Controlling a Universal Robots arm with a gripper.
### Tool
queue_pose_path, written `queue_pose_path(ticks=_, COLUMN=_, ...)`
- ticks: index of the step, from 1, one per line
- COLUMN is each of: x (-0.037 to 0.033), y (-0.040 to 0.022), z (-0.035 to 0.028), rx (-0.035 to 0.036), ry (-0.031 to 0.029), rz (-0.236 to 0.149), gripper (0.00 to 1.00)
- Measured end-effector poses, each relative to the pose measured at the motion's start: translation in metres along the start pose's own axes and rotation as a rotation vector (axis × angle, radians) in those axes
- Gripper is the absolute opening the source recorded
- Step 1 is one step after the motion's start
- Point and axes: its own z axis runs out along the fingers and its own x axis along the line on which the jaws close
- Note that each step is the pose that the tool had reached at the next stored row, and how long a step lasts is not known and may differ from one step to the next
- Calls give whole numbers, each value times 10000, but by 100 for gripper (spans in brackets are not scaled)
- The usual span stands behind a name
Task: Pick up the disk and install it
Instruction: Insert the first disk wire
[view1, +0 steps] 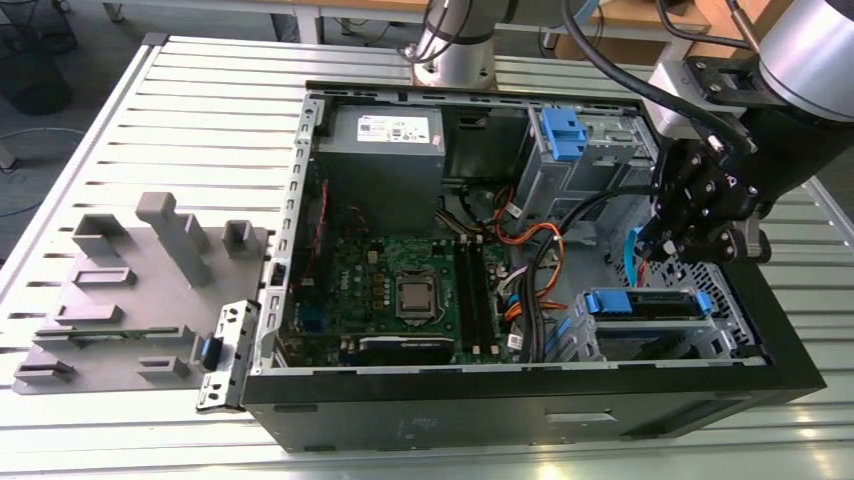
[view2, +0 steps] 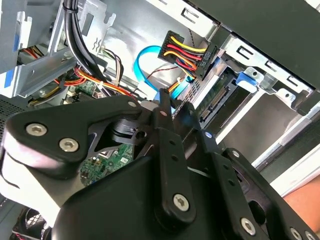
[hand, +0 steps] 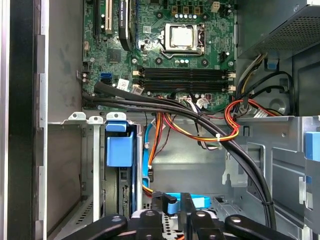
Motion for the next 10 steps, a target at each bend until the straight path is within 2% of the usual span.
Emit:
queue_pose_path(ticks=1, x=0, y=0, z=0, rx=0, ry=0, rz=0, gripper=22)
queue_pose_path(ticks=2, x=0, y=0, z=0, rx=0, ry=0, rz=0, gripper=22)
queue_pose_path(ticks=3, x=0, y=0, z=0, rx=0, ry=0, rz=0, gripper=16)
queue_pose_path(ticks=10, x=0, y=0, z=0, rx=0, ry=1, rz=0, gripper=16)
